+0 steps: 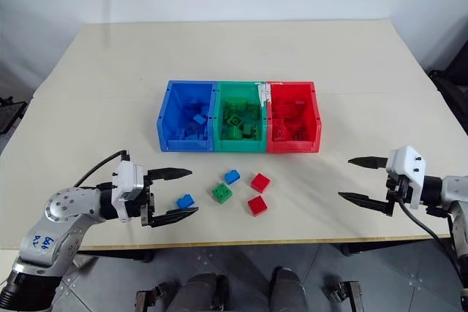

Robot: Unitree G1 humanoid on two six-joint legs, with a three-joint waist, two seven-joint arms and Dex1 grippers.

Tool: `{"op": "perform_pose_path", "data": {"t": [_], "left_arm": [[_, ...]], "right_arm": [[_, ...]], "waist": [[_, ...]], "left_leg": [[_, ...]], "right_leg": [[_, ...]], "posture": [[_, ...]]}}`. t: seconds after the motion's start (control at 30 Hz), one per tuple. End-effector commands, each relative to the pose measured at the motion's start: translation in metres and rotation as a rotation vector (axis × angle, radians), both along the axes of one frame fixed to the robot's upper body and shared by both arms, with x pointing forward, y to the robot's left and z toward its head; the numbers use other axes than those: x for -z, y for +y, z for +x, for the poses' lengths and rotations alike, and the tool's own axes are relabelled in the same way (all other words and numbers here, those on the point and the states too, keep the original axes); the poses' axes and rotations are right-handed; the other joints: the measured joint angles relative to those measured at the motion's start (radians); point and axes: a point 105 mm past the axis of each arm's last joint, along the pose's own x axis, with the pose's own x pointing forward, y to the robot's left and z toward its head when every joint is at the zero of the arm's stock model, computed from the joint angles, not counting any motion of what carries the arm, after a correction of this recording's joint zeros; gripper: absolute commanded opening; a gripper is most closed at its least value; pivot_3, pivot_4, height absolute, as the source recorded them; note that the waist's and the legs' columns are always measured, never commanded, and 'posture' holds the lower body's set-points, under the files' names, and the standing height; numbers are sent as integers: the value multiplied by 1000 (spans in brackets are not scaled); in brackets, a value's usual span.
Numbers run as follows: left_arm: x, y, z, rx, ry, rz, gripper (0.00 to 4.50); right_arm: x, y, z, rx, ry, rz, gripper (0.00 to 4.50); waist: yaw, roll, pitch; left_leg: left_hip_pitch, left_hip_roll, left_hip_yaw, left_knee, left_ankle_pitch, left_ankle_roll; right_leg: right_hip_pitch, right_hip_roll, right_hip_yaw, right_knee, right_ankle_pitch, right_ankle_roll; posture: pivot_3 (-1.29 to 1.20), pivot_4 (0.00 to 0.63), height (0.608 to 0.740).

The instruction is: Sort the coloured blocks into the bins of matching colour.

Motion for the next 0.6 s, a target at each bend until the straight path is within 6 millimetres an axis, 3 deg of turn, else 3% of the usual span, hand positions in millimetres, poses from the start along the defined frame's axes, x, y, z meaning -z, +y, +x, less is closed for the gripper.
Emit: {"op": "perform_pose_path", "data": {"t": [0.03, 0.17, 0.33, 0.6], "left_arm": [[-2, 10, -1, -29, -33, 17, 4500], [0, 23, -10, -83, -33, 24, 4500], [-6, 28, -15, -142, -73, 12, 4500], [-3, 32, -26, -200, -65, 12, 4500]], "right_arm": [[-15, 39, 5, -81, 39, 71, 4481], [-15, 82, 3, -159, 147, 68, 4481], [-14, 108, 15, -115, 191, 34, 4481], [11, 143, 29, -5, 237, -24, 4481]], "waist": [[1, 0, 0], [3, 0, 0], [26, 0, 0], [25, 0, 0]], "left_leg": [[0, 0, 0, 0, 0, 0], [-1, 1, -2, 0, -1, -2], [-3, 0, -4, 5, -4, 0], [-5, 0, -3, 9, -9, 0]], "right_leg": [[0, 0, 0, 0, 0, 0], [-1, 0, 0, 0, 0, -1], [-1, -1, -1, 0, 0, -1], [-2, -2, -1, 0, 0, -1]], "posture": [[0, 150, 740], [0, 150, 740], [0, 150, 740], [0, 150, 740]]}}
